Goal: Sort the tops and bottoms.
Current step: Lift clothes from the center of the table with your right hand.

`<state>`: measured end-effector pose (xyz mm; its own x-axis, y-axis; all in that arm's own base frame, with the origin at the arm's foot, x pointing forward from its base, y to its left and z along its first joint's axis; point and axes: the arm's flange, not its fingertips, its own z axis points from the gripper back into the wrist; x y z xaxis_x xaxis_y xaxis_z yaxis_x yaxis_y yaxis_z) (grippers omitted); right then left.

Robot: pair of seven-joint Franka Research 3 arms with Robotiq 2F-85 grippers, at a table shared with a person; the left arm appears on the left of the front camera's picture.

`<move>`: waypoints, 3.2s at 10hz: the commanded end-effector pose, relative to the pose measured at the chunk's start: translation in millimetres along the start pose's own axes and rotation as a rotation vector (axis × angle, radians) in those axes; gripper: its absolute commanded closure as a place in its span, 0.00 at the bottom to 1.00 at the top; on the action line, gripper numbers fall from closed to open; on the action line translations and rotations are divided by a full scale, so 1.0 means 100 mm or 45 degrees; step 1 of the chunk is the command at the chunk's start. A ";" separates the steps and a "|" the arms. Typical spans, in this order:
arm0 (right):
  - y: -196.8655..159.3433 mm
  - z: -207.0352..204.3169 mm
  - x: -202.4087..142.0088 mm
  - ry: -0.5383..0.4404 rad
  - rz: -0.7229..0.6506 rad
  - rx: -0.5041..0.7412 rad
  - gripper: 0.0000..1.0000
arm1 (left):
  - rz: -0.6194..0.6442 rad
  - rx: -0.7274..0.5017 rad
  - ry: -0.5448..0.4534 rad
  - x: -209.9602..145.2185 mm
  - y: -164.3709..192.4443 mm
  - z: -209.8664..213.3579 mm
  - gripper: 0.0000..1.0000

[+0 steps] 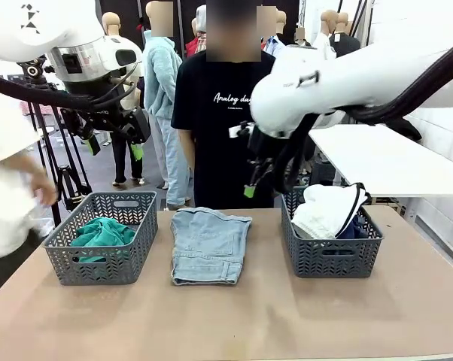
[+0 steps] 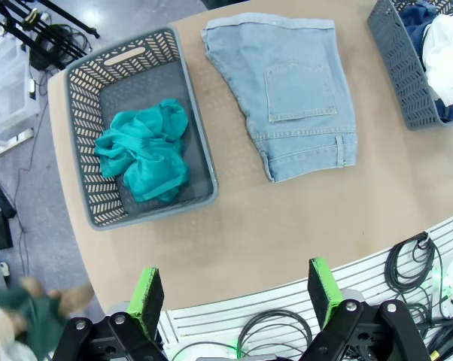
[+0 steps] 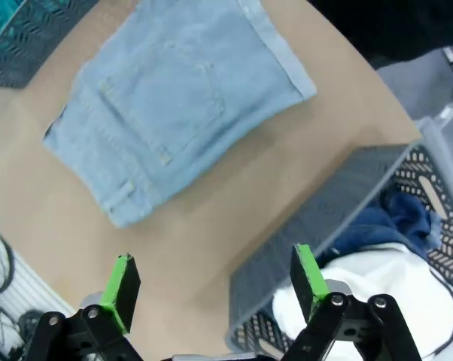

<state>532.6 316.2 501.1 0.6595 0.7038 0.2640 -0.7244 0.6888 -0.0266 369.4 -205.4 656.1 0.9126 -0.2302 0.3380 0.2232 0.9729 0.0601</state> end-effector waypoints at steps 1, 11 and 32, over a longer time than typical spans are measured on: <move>0.00 -0.18 0.34 -0.023 -0.004 -0.102 0.00 | 0.004 0.001 0.006 0.00 0.02 0.01 0.00; 0.24 -0.78 0.49 0.001 0.099 -0.079 0.00 | 0.004 0.001 0.006 0.00 0.02 0.01 0.00; 0.63 -1.69 0.68 -0.253 -1.390 -0.226 0.00 | 0.004 0.001 0.006 0.00 0.02 0.01 0.00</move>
<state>565.1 426.6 367.4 0.8874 -0.3090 0.3422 0.2417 0.9438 0.2253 369.4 -205.4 656.2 0.9126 -0.2300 0.3380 0.2230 0.9730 0.0600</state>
